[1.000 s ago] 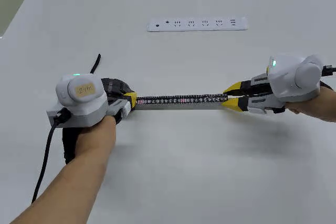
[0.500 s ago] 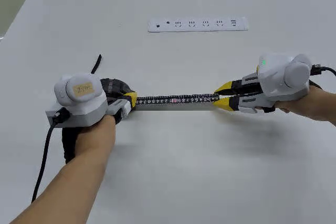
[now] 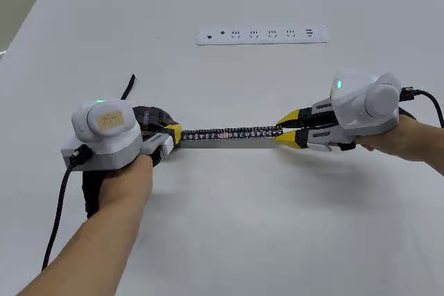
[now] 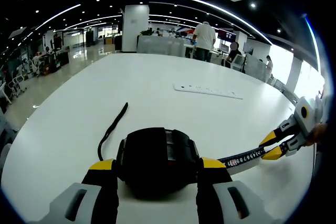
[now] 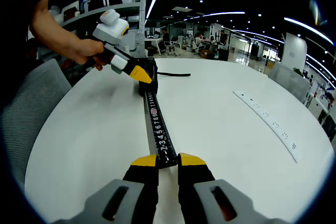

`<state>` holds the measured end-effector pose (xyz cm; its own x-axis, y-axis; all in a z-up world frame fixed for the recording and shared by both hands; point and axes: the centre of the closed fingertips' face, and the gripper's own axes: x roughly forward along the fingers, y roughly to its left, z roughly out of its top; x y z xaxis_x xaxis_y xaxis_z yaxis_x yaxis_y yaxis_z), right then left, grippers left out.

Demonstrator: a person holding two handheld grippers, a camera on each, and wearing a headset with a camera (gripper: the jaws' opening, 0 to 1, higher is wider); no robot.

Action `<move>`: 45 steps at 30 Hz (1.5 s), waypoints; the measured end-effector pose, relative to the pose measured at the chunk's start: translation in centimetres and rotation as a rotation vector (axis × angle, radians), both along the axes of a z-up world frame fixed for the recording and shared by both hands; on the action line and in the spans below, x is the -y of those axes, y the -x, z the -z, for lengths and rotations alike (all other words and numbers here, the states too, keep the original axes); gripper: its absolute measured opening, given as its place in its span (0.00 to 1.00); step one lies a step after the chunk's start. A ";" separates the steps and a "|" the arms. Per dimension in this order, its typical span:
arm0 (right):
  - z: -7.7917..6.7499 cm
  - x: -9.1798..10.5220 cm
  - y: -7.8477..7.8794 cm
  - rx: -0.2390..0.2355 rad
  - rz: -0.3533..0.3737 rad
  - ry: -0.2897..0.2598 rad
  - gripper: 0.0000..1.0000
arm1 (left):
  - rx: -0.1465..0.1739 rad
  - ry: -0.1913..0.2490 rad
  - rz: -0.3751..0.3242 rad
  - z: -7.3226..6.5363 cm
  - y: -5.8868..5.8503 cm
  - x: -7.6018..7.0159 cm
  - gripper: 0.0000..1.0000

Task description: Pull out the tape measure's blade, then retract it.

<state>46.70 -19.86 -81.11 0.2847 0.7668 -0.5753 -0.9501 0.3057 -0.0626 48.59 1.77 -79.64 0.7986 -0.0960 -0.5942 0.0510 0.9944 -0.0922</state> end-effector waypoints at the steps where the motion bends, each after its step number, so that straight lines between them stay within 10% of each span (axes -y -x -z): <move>1: 0.0 -0.1 0.0 0.000 0.000 -0.001 0.12 | 0.000 0.000 0.000 0.0 0.0 0.0 0.56; 45: 0.3 -6.2 -0.6 -0.024 -0.019 -0.054 0.12 | -0.007 0.025 0.008 0.2 -0.3 0.0 0.57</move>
<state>47.32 -13.67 -81.40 0.2563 0.8023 -0.5391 -0.9568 0.2899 -0.0235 48.87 1.75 -79.81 0.7937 -0.1174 -0.5969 0.0586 0.9914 -0.1171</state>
